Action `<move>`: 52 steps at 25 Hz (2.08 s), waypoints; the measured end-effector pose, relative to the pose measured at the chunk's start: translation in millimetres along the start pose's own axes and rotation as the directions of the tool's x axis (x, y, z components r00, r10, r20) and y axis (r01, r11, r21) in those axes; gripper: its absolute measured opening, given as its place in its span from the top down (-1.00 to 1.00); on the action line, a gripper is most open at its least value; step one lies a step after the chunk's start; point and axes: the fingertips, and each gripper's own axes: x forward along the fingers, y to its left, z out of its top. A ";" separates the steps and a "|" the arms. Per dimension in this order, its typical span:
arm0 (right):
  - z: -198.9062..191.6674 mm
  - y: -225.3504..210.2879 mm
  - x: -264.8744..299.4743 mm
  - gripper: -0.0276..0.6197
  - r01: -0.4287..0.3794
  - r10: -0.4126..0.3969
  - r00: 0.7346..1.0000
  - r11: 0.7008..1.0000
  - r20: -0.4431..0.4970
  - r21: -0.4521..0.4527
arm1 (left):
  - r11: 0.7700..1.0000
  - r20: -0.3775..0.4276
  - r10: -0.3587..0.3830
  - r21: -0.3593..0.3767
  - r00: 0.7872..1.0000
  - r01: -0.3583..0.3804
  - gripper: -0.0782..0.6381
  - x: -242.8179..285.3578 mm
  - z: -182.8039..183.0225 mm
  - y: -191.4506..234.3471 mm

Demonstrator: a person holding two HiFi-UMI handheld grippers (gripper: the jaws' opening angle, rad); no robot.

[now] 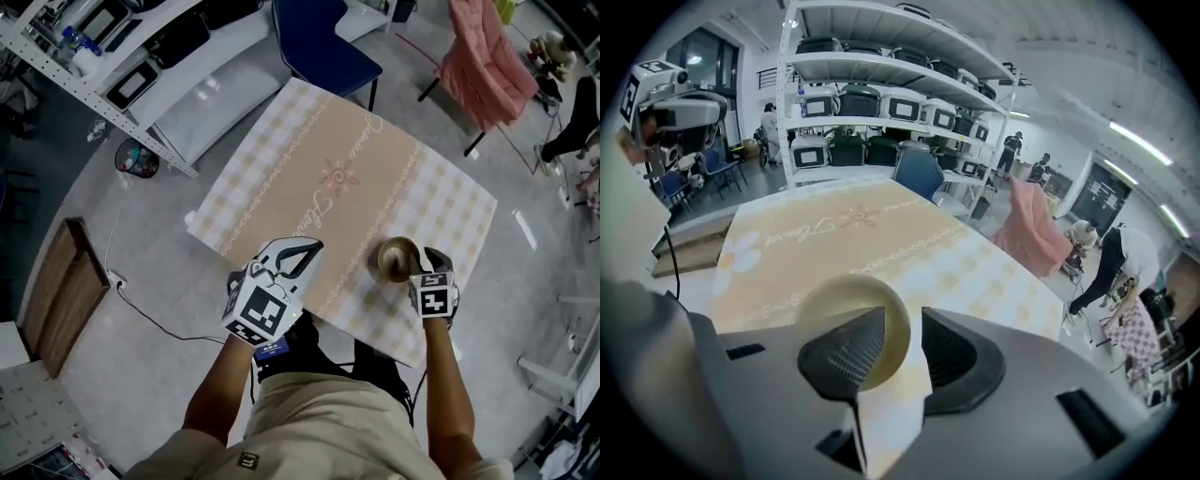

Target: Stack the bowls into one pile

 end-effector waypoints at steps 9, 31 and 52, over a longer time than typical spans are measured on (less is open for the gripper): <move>86.1 19.8 -87.9 0.69 -0.063 0.043 0.967 0.995 0.250 0.072 | 0.998 0.074 -0.018 0.064 0.997 0.013 0.76 -38.7 26.0 17.9; 198.0 65.6 -357.3 0.91 -0.241 0.324 0.696 0.946 0.641 -0.217 | 0.990 0.235 0.029 0.129 0.971 -0.060 0.76 -128.5 163.4 -15.7; 112.1 35.7 -441.4 0.91 -0.271 0.370 0.635 0.929 0.678 -0.254 | 0.989 0.228 0.019 0.142 0.973 -0.053 0.76 -119.3 209.1 -157.7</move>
